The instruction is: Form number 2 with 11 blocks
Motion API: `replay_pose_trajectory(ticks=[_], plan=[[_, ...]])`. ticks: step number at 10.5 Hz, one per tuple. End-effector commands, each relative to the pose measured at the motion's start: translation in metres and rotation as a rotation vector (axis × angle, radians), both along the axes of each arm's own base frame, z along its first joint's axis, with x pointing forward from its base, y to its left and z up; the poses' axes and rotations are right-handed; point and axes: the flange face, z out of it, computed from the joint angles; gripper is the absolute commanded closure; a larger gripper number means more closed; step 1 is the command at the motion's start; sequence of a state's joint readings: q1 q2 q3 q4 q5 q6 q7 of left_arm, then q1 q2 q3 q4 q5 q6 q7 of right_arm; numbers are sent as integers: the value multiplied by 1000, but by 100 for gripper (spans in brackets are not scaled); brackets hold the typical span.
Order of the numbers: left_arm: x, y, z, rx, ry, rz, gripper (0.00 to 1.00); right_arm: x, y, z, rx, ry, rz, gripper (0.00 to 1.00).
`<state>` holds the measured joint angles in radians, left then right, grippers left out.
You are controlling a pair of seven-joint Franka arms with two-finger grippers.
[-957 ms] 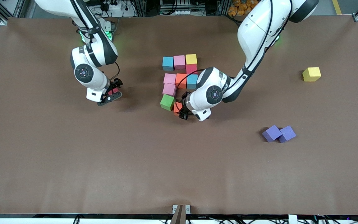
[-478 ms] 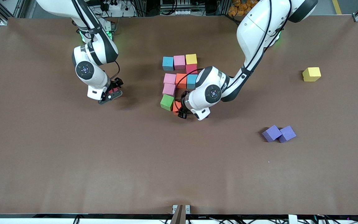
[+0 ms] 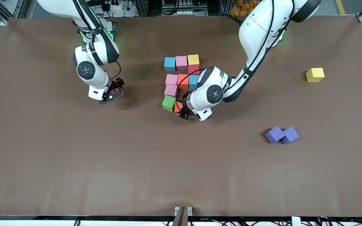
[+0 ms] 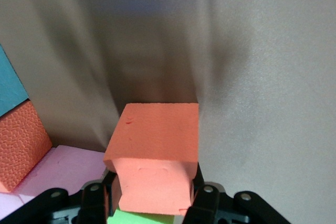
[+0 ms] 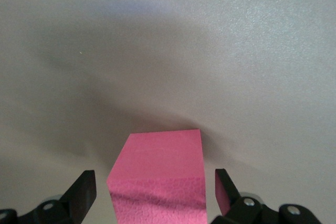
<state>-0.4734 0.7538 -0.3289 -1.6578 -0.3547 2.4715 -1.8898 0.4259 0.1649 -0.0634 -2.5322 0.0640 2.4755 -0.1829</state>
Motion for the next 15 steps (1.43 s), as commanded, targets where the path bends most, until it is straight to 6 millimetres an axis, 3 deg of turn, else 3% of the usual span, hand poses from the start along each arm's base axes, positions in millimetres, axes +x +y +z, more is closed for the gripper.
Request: replay_pose_trajectory(ticks=[1, 3, 4, 8, 15], plan=[[-15, -1, -5, 14, 16, 11, 90, -4, -2, -1, 12, -1, -3, 12], [-18, -1, -6, 18, 16, 6, 90, -4, -3, -3, 10, 3, -6, 44], [-20, -2, -6, 19, 19, 2, 90, -3, -3, -4, 10, 3, -7, 46], [-24, -1, -6, 23, 21, -1, 90, -3, -5, -4, 9, 6, -10, 36], [-27, 0, -9, 27, 21, -5, 90, -2, -8, -4, 9, 8, -18, 36]])
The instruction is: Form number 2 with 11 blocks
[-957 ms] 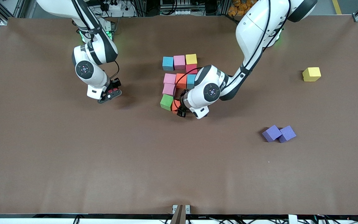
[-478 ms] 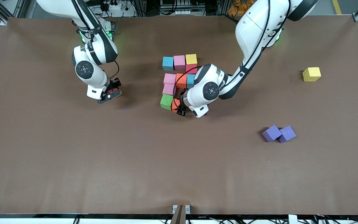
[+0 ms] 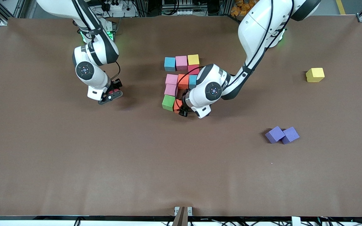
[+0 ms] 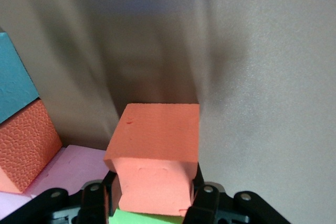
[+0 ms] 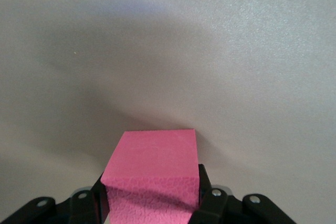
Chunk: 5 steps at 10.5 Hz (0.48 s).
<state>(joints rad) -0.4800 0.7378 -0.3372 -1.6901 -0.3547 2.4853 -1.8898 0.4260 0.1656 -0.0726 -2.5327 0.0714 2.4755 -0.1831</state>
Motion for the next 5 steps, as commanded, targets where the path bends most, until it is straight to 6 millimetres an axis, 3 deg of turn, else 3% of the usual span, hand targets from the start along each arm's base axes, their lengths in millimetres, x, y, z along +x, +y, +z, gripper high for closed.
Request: replay_pose_trajectory(ticks=[1, 5], plan=[[-15, 4, -10, 25, 22, 7, 89, -3, -4, -4, 7, 6, -2, 36], [-20, 4, -11, 28, 22, -12, 89, -3, -4, -5, 7, 7, -2, 33]])
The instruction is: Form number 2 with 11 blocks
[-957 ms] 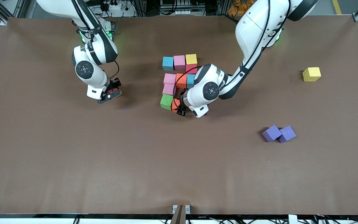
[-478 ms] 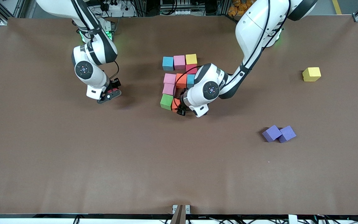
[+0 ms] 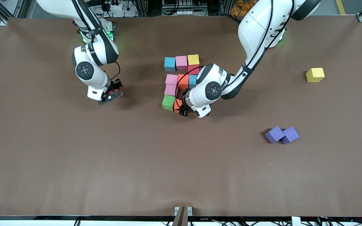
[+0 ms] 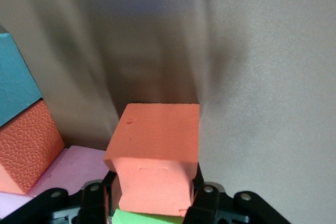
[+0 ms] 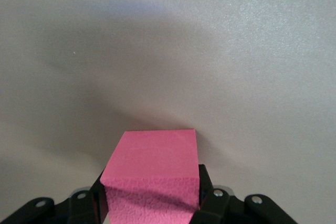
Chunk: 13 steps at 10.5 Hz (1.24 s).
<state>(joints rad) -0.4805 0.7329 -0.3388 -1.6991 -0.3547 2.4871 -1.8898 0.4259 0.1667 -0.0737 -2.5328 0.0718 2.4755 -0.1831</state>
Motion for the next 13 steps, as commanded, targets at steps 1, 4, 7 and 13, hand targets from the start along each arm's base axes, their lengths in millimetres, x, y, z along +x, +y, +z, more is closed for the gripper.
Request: replay_pose_trajectory(ticks=[1, 4, 7, 13], plan=[[-19, 5, -12, 40, 9, -27, 89, -3, -3, -4, 7, 6, -1, 33], [-23, 3, -13, 50, 4, -42, 88, -3, -3, -4, 7, 6, -1, 33], [-20, 3, -11, 46, 2, -36, 65, -3, -3, -6, 6, 9, -1, 33], [-10, 8, 3, 38, -7, -7, 22, -3, -3, -6, 6, 9, -1, 33]])
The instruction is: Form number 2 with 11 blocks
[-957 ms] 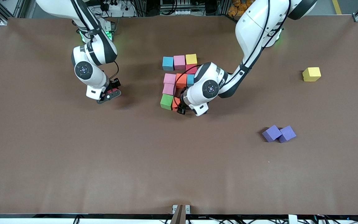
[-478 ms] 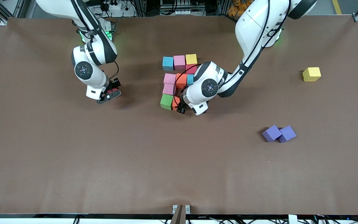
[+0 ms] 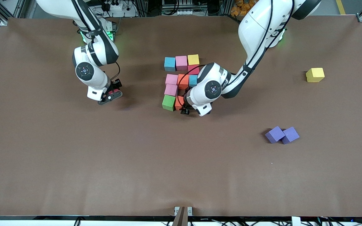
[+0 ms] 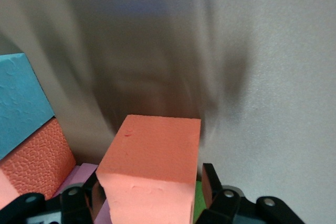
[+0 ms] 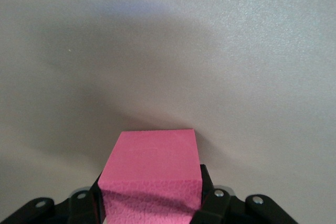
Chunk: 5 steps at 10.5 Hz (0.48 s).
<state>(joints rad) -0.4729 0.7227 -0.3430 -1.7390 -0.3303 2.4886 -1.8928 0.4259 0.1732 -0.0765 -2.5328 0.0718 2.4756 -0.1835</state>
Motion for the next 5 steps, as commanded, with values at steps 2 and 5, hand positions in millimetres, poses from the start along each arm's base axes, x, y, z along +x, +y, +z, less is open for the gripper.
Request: replay_pose_trajectory(ticks=[2, 5], plan=[[1, 1, 20, 5, -24, 14, 22, -3, -2, -3, 8, 5, 0, 32], [2, 1, 34, -1, -42, 11, 22, -3, -2, -4, 8, 5, 0, 32]])
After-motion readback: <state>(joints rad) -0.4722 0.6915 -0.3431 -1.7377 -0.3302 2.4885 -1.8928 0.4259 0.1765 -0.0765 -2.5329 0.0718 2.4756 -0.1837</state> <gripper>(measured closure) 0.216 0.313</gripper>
